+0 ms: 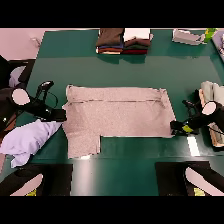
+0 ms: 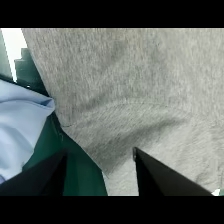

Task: Fold the shirts.

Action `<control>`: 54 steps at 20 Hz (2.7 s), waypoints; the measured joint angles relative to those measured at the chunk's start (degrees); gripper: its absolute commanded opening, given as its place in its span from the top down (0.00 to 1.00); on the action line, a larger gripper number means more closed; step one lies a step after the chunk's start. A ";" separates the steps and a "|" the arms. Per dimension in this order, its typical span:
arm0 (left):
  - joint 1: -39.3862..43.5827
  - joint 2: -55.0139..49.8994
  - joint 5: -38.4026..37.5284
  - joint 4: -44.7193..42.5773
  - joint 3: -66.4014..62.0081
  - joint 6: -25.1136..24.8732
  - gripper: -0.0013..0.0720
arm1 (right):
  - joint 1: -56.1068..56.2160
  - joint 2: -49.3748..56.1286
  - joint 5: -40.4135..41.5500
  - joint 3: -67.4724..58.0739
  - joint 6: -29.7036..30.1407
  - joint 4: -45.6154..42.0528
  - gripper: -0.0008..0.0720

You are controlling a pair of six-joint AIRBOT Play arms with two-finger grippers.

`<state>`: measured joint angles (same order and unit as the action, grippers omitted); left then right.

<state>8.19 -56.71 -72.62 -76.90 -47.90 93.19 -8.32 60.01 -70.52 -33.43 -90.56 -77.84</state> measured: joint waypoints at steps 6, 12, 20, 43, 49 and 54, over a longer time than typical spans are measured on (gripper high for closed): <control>5.29 0.04 -1.09 -1.16 4.70 2.08 0.16 | 3.80 -0.15 1.55 0.15 -1.31 -0.07 0.97; 11.82 0.04 4.39 -1.70 10.60 7.32 0.14 | 4.44 -0.15 1.79 0.15 -1.49 -0.09 0.97; 13.14 0.04 9.86 -1.92 14.10 9.81 0.95 | 4.50 -0.11 1.68 -0.37 -1.44 -0.22 0.97; 12.63 6.08 7.08 -13.11 -4.76 6.78 0.95 | 4.55 -5.16 -8.00 -19.41 -1.46 -10.16 0.97; 8.61 -10.27 17.44 -14.73 -11.91 6.56 0.95 | 4.55 11.85 -5.46 -33.94 -1.55 -9.60 0.97; 7.76 -18.03 22.34 -14.32 -15.28 4.50 0.79 | 4.55 22.97 -4.63 -42.84 -1.57 -5.66 0.84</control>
<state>15.94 -74.74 -50.28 -91.22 -63.18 97.69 -3.77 82.98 -75.16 -76.27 -92.14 -83.50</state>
